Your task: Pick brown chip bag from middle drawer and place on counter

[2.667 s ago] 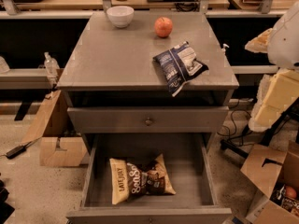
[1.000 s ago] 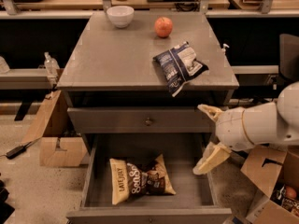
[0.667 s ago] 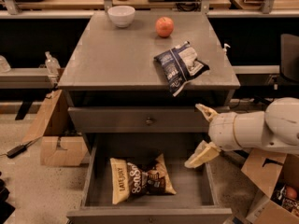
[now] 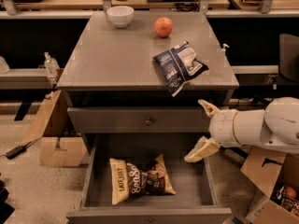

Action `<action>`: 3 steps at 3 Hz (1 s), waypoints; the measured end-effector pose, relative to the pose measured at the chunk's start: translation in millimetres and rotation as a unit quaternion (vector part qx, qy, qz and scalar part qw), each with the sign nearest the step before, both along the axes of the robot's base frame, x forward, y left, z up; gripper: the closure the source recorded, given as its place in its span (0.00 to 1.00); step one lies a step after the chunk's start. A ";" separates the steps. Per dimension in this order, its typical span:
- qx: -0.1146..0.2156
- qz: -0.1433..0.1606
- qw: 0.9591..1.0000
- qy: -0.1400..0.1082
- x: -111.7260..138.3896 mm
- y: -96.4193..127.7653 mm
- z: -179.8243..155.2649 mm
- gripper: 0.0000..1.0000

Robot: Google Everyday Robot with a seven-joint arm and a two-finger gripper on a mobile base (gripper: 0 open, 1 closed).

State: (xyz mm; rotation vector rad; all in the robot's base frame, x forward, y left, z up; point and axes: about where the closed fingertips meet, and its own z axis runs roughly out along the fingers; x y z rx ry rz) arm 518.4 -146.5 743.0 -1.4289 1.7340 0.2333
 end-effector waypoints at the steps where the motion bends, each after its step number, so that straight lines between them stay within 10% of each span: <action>1: 0.029 0.003 0.999 0.024 -12.5 17.2 -61.5 0.00; 3: 0.084 0.023 0.994 0.059 -15.8 68.6 -207.3 0.00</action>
Offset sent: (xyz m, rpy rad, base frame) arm -0.0258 0.0805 -0.2559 0.2267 0.1313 0.0465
